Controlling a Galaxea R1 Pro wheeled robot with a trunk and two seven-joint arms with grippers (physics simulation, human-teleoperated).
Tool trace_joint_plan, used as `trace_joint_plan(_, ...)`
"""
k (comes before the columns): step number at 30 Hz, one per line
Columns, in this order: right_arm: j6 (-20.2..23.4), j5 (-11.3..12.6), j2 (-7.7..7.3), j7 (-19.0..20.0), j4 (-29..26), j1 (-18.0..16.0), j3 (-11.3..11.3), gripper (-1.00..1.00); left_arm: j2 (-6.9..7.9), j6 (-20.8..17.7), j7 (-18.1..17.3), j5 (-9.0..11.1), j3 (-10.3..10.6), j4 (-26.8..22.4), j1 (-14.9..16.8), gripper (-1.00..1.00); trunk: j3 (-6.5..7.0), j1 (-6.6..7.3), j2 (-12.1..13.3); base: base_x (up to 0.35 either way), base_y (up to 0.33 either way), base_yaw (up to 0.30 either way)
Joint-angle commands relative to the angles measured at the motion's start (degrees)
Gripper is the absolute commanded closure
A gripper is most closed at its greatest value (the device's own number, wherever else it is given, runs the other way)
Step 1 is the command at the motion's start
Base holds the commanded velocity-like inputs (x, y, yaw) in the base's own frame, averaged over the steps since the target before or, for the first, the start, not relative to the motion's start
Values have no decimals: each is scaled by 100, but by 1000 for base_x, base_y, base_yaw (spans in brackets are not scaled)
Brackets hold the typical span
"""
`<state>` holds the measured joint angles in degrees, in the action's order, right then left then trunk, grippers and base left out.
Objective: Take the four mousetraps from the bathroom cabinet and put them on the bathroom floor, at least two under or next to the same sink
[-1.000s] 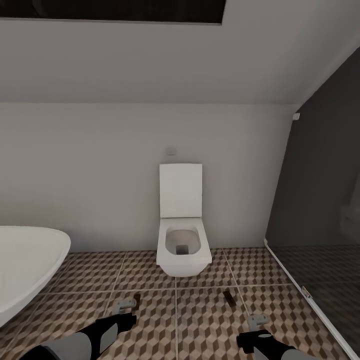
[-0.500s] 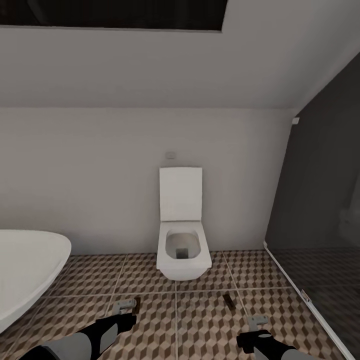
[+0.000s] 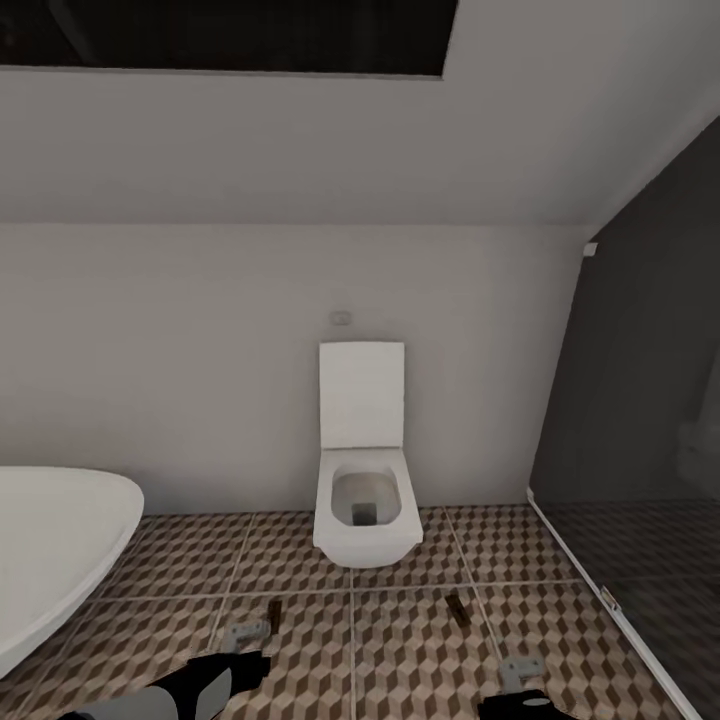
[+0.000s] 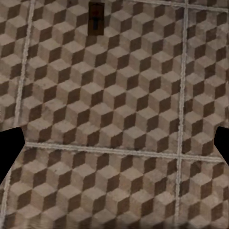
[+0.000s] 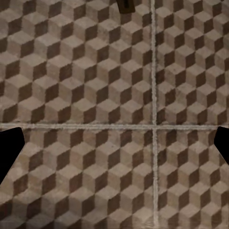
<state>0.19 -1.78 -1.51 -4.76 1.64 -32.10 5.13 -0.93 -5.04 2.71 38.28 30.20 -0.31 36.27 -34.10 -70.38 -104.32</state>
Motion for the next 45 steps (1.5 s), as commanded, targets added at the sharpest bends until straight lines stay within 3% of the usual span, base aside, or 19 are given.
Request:
trace_joint_plan(1,1,-21,1,-18,13,32,46,-100,2,-37,21,49,48,-4,-36,-100,13,23,39,0,0,0)
trace_joint_plan(22,-407,-59,131,-16,14,884,49,-100,26,-63,16,100,48,-4,-949,-100,390,485,881,0,0,0)
trace_joint_plan(45,-440,-55,152,-16,18,1602,54,-100,18,63,11,100,48,-4,-1383,-100,803,990,1803,0,0,0)
